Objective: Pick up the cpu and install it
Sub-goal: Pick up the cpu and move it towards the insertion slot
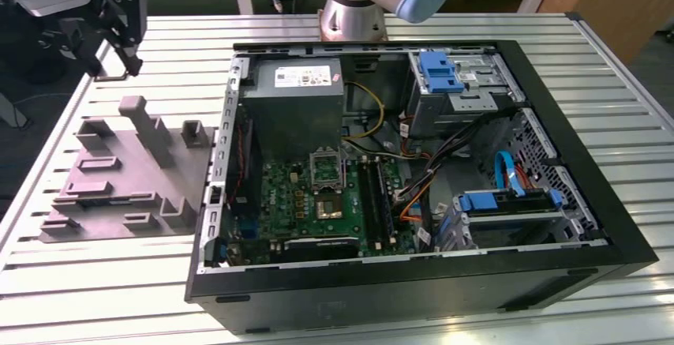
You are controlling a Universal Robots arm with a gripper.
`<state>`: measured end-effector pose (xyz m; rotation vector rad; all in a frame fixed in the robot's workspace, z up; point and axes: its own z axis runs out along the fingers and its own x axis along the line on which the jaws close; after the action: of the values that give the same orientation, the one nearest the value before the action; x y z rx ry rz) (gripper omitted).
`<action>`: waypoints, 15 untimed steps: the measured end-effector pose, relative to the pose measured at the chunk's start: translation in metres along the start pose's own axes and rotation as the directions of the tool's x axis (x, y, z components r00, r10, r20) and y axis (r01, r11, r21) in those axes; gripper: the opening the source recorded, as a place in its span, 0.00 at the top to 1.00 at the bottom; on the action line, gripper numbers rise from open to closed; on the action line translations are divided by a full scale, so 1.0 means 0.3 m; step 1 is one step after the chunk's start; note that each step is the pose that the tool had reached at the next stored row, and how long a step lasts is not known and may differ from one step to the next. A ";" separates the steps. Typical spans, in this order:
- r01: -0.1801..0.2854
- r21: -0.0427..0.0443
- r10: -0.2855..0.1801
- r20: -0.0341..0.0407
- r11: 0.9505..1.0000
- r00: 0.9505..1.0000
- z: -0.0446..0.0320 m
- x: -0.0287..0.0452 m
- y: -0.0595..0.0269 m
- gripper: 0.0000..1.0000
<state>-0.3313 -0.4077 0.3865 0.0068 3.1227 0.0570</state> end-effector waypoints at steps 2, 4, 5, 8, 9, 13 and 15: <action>0.000 0.000 0.000 0.000 1.000 1.000 0.000 -0.004 0.000 0.53; 0.000 0.000 0.000 0.000 1.000 1.000 0.000 -0.005 0.000 0.53; 0.000 0.000 0.000 0.000 1.000 1.000 0.000 -0.006 0.000 0.53; 0.000 0.000 0.000 0.000 1.000 1.000 0.000 -0.006 0.000 0.53; 0.000 0.000 0.000 0.000 1.000 1.000 0.000 -0.007 -0.001 0.53; 0.000 0.003 0.000 0.000 1.000 1.000 0.000 -0.006 -0.011 0.53; 0.000 0.004 0.000 0.000 1.000 1.000 0.000 -0.006 -0.011 0.53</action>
<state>-0.3294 -0.4111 0.3865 0.0070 3.1228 0.0510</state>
